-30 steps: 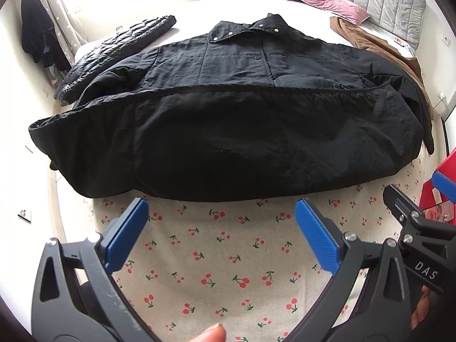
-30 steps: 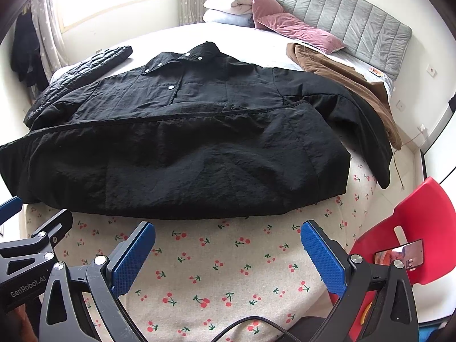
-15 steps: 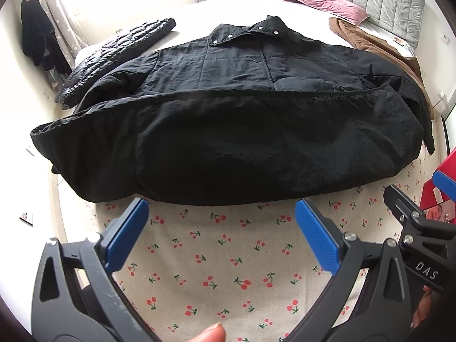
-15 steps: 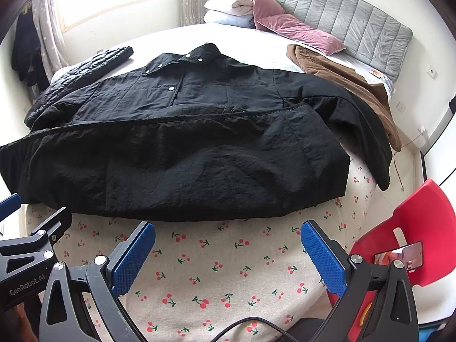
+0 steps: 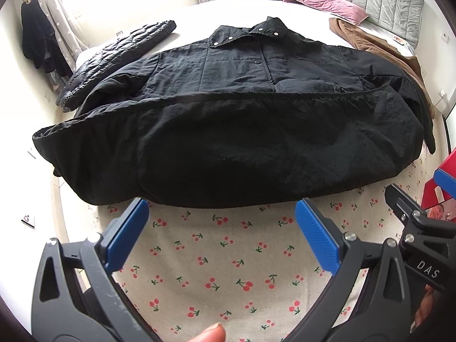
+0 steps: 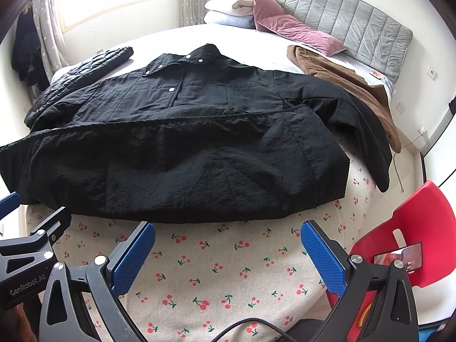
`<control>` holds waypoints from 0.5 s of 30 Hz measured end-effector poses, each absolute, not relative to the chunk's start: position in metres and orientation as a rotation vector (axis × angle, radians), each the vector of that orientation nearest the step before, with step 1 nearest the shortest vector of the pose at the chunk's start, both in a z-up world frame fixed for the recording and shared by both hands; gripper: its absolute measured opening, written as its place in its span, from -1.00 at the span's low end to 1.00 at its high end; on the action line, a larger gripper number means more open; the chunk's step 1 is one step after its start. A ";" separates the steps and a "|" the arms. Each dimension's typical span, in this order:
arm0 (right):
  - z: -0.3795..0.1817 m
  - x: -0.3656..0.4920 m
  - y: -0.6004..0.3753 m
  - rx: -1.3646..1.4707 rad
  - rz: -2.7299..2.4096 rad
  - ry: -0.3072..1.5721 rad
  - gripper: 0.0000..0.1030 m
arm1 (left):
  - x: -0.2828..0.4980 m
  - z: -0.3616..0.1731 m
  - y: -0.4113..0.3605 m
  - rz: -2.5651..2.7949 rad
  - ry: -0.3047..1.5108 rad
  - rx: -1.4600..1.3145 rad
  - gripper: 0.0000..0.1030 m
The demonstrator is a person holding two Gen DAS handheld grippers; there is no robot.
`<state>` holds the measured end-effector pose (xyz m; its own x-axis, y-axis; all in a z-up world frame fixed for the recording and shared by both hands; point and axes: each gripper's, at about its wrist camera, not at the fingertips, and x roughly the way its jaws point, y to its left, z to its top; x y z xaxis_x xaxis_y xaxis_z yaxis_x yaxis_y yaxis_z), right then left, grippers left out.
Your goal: Fold large clothes
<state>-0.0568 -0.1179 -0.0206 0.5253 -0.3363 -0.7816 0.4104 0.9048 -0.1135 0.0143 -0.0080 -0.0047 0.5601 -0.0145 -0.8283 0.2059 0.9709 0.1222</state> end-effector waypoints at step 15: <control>-0.019 -0.055 -0.117 0.078 -0.442 0.911 1.00 | 0.015 -0.003 -0.005 -0.125 0.959 0.223 0.99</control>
